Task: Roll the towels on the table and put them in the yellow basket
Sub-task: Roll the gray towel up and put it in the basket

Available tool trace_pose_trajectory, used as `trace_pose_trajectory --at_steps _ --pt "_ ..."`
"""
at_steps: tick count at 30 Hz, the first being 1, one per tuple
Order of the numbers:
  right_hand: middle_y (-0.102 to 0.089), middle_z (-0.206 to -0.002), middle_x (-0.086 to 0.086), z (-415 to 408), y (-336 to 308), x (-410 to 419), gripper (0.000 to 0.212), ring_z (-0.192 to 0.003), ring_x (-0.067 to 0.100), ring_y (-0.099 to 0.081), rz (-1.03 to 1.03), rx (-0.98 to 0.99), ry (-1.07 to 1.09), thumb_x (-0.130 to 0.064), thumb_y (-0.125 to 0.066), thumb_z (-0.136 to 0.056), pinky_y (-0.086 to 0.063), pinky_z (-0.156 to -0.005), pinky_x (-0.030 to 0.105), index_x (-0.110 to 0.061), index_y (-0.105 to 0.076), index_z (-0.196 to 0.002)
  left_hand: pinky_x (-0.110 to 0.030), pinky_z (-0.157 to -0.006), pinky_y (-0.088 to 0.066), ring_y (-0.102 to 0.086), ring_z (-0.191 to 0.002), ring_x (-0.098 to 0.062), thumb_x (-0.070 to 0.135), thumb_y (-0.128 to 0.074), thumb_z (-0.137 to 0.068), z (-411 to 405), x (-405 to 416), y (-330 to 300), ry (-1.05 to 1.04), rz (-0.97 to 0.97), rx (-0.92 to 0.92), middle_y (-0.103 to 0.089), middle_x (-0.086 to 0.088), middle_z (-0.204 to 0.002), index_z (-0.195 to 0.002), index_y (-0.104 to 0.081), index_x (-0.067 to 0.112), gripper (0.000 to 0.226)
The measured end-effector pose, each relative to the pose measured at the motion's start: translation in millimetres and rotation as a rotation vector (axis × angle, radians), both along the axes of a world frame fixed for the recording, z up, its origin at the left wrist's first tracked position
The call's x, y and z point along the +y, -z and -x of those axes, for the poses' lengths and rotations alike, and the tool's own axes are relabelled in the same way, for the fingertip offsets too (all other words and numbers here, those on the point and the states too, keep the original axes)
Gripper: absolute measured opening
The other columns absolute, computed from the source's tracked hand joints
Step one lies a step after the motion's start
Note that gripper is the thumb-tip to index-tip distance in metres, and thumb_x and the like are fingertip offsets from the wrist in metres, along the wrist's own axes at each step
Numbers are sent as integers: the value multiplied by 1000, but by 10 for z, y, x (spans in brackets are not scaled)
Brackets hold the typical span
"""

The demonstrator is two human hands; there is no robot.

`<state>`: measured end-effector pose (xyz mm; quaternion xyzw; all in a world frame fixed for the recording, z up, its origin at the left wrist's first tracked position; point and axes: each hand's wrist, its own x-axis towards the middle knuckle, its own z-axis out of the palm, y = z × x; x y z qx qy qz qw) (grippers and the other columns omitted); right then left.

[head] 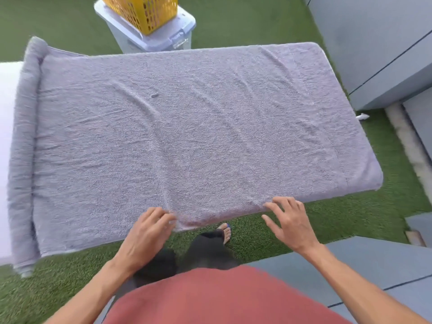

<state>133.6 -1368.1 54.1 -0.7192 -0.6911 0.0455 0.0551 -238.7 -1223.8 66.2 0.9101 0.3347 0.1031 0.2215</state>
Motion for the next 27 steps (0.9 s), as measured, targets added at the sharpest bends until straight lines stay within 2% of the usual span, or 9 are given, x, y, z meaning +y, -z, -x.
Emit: trace_pose_trajectory --at_steps 4,8,11,13,15,17,19,22,27 --pt "-53 -117 1 767 -28 368 37 -110 22 -51 2 25 3 -49 -54 -91 -39 -90 37 -24 -59 -117 -31 -85 -43 -54 -97 -20 50 -45 -90 659 433 50 2 -24 140 -58 0 -106 -105 -63 16 41" --pt "-53 -116 0 1733 26 669 42 -110 20 -48 36 39 -127 -58 -58 -85 -40 -89 36 -25 -58 -112 -29 -79 -38 -53 -91 -18 67 -46 -79 1234 694 137 232 -61 301 -54 5 -100 -97 -58 22 49" --pt "-54 -114 -2 2256 54 760 37 -108 19 -46 42 29 -78 -45 -71 -77 -41 -84 35 -25 -58 -105 -30 -78 -42 -51 -92 -19 58 -52 -81 1546 807 209 359 -129 259 -53 4 -99 -96 -55 22 39" --pt "-55 -112 -3 2410 27 756 34 -106 19 -49 40 10 -2 -36 -75 -75 -42 -83 33 -24 -58 -102 -31 -68 -46 -53 -84 -18 44 -60 -82 1612 834 254 421 -175 193 -55 4 -91 -90 -52 23 24" --pt "-56 -112 -2 2499 -15 717 27 -104 21 -53 72 -21 37 -31 -73 -80 -46 -80 35 -23 -57 -100 -32 -61 -49 -55 -78 -17 36 -64 -81 1598 835 221 486 -154 161 -54 5 -84 -83 -51 23 18" --pt "-56 -114 1 2573 -71 638 22 -103 23 -54 101 -27 66 -30 -69 -83 -49 -78 38 -23 -57 -100 -30 -59 -50 -55 -74 -16 35 -56 -81 1573 844 167 527 -127 149 -53 5 -79 -77 -52 22 14" --pt "-54 -116 2 2648 -129 602 24 -103 23 -54 118 -5 121 -33 -66 -84 -49 -79 39 -22 -58 -104 -28 -61 -49 -55 -73 -15 39 -50 -82 1577 881 98 525 -86 116 -54 5 -78 -78 -53 22 18" --pt "-53 -114 1 2825 -190 703 25 -103 20 -54 123 36 188 -40 -56 -89 -47 -81 37 -23 -58 -108 -31 -69 -49 -55 -78 -16 43 -51 -87 1666 1092 49 486 11 68 -57 5 -85 -90 -57 21 23" --pt "-54 -111 -4 3197 -108 1145 25 -103 16 -52 59 117 174 -43 -51 -93 -43 -84 34 -25 -60 -107 -35 -74 -50 -53 -83 -16 38 -34 -95 1950 1686 28 379 -40 101 -59 5 -91 -97 -58 21 30"
